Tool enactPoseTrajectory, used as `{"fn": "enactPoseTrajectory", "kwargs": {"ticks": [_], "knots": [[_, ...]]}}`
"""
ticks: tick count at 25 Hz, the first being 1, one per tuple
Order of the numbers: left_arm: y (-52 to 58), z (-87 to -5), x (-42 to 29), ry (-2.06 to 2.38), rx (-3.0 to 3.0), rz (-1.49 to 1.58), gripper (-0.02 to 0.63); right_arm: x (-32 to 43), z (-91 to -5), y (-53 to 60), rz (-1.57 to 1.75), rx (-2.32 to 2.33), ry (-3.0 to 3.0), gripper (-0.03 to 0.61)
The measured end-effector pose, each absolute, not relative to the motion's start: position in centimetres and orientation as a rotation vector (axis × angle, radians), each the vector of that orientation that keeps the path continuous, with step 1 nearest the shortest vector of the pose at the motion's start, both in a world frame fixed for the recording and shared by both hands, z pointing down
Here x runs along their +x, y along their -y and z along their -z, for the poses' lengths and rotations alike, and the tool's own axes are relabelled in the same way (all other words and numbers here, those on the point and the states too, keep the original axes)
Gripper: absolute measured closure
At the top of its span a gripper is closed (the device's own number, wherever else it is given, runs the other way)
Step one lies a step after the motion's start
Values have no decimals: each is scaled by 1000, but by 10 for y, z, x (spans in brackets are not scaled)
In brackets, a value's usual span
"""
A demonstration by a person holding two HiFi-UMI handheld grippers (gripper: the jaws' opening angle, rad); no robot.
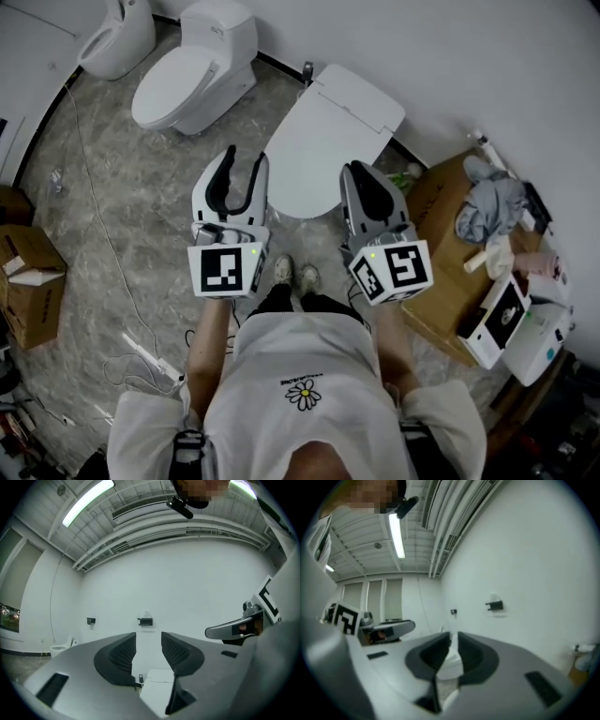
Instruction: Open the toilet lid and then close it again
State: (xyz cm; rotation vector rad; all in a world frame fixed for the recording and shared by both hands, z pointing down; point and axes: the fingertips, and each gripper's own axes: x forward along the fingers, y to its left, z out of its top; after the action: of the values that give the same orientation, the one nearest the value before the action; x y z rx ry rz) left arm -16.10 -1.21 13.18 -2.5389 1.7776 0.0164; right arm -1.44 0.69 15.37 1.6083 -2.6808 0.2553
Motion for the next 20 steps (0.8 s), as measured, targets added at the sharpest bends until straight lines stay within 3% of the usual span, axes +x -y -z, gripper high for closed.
{"fn": "enactPoseTrajectory", "kwargs": {"ticks": [3,5,12,20], "knots": [[27,-167,-161,-1761,-2601,0,405,-13,-190,6,-331,1562,2648,417],[40,-205,-162,-1770,-2636,48,400,-10,-224,17,-378,1542,2620,399],[65,-379,-155,-1689,-2783,248,351,0,-374,53,-406,1516,2477,396],[49,-564,-148,-1716,-2867,520,345,4,-545,30,-447,1430,2332,375]]}}
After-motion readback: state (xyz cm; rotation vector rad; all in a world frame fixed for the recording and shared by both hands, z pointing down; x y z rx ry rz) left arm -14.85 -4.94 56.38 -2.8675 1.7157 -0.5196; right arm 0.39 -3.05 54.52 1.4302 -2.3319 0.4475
